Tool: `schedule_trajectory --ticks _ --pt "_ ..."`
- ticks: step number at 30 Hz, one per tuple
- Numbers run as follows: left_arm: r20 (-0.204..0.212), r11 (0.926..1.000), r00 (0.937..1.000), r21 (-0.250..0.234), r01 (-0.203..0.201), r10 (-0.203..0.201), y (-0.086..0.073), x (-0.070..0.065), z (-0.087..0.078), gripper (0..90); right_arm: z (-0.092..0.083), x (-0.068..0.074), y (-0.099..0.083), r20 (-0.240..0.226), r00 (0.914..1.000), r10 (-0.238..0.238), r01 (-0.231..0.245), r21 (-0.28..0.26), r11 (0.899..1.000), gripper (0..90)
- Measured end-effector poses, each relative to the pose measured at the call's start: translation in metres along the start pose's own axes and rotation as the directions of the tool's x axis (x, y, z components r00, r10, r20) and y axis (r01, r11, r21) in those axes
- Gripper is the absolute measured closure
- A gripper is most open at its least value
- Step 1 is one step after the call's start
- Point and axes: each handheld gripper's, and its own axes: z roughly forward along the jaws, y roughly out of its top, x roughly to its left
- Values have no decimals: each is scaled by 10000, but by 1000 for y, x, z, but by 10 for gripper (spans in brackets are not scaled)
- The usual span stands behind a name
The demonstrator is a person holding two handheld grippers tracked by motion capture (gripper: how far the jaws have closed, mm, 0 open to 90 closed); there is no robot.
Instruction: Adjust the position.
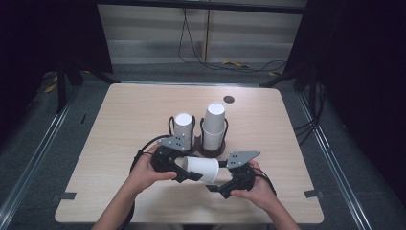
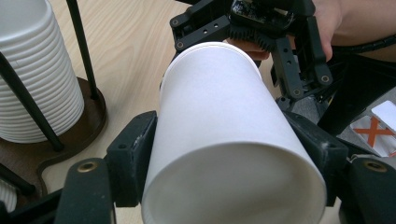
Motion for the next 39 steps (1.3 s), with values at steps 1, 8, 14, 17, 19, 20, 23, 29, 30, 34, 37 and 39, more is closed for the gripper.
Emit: schedule_trajectory --ticks 1,8,14,17,19,20,23,29,30,34,37,39 --pt "-13 10000 10000 -2 -7 7 0 0 0 313 0 0 0 38 10000 -4 4 5 10000 136" --pt "54 10000 10000 -61 24 -24 0 0 2 312 3 1 1 17 10000 -23 23 -169 9999 137" --pt "176 9999 9998 -123 -28 30 0 -1 2 311 3 2 3 -28 10000 -63 62 -540 9985 138" --pt "176 9999 9998 -92 -61 62 1 -1 3 311 2 2 4 -62 10000 -35 30 -825 9966 138" --pt "186 10000 9998 -47 -88 89 1 -2 4 310 2 1 6 -72 10000 -14 9 -750 9972 137" --pt "186 10000 9998 -47 -88 89 1 -2 4 310 2 1 6 -72 10000 -14 9 -750 9972 137" --pt "212 9999 9997 -72 -109 111 2 -2 4 310 2 1 6 -93 10000 -20 12 -822 9966 137" --pt "238 9999 9997 -128 -34 38 1 -2 5 310 1 2 6 -64 9999 -129 123 -929 9956 138" --pt "304 9999 9995 -169 -24 30 1 -2 5 309 1 2 7 -109 9999 -116 105 -922 9957 138" --pt "354 9998 9994 -178 -58 65 0 -1 7 308 2 2 7 -134 9998 -161 148 -869 9961 143" --pt "369 9999 9993 -151 -18 24 0 -1 6 309 2 2 7 -158 9995 -255 240 -918 9955 161" --pt "392 9998 9992 -198 0 8 0 -1 6 309 1 2 7 -155 9994 -309 294 -922 9953 168"
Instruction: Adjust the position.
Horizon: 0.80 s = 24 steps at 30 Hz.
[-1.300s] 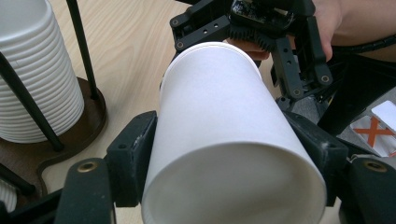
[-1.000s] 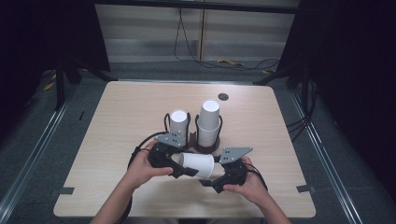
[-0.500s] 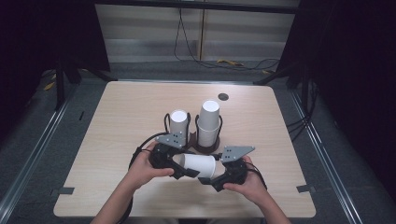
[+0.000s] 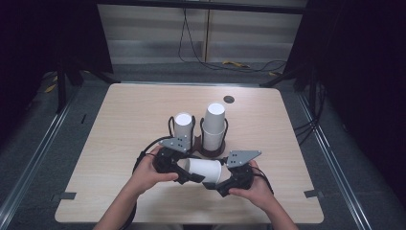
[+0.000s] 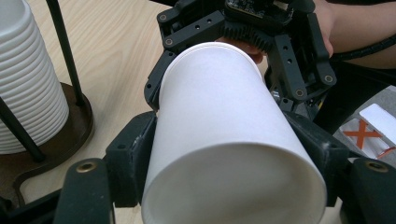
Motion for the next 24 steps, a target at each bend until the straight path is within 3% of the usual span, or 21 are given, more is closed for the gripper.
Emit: schedule_trajectory --ticks 14,24 --pt "158 9998 9999 -192 24 -21 -2 2 -1 309 -3 -1 1 -42 9998 -184 184 -40 9998 182" --pt "111 10000 9999 73 -60 59 -4 4 0 299 -5 -1 1 -60 9992 -389 391 242 9989 207"
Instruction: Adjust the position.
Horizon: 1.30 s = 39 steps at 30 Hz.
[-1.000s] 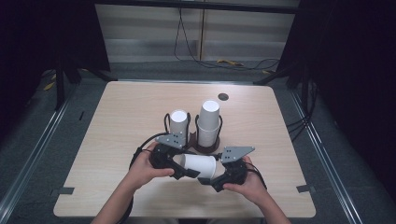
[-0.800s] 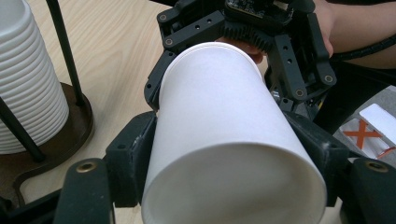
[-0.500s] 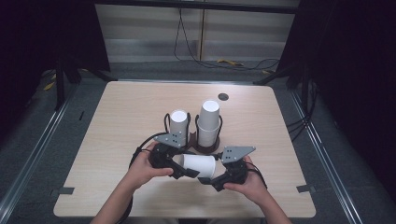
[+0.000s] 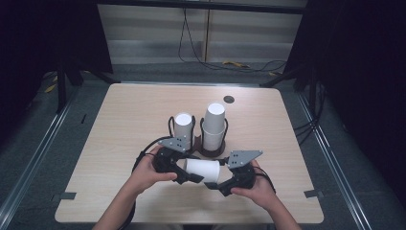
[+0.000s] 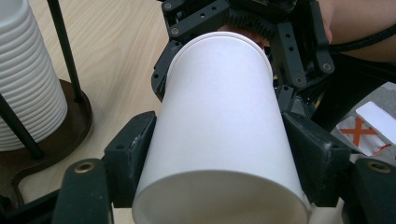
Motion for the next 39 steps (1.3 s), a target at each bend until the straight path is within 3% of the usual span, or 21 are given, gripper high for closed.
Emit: schedule_trajectory --ticks 2,11,19,22,24,28,39 --pt "-231 9997 9997 240 -66 71 1 -1 0 276 -1 0 0 54 10000 -7 7 42 10000 209" --pt "-266 9991 9996 410 -119 130 0 0 -2 246 -5 -3 -2 135 9999 69 -71 135 9999 216" --pt "-708 9948 9971 998 -221 292 2 -2 -5 184 -6 -4 -4 164 9998 58 -62 248 9997 217" --pt "-784 9898 9956 1367 -399 510 3 -4 -6 178 -6 -4 -4 208 9998 18 -25 340 9994 217" --pt "-848 9903 9955 1351 -314 431 3 -5 -5 180 -6 -3 -4 228 9997 1 -10 430 9991 217" --pt "-1003 9806 9929 1910 -444 645 4 -6 -4 179 -6 -3 -4 236 9997 -37 23 583 9983 218" --pt "-899 9765 9937 2101 -471 673 2 -5 0 179 -7 -5 -5 279 9992 -273 240 1114 9935 220"
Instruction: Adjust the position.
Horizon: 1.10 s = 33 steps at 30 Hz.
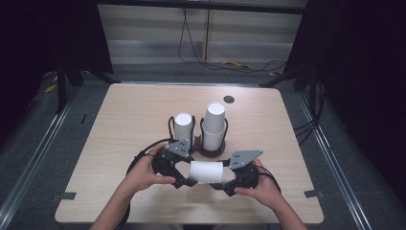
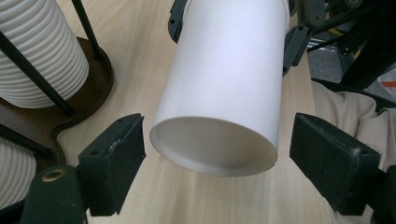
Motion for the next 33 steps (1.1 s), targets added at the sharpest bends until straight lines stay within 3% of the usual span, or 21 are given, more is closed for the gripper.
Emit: schedule_trajectory --ticks 6,22,33 --pt "-13 9997 9998 160 -189 189 0 0 1 175 -2 -1 1 -8 10000 -44 44 231 9997 221" --pt "-51 10000 10000 39 -3 3 -2 0 5 175 -2 -1 8 -97 9990 -446 454 1007 9939 221" --pt "-76 9997 9999 187 -149 150 0 -1 8 175 -3 -4 15 -93 9976 -686 692 1514 9861 221"
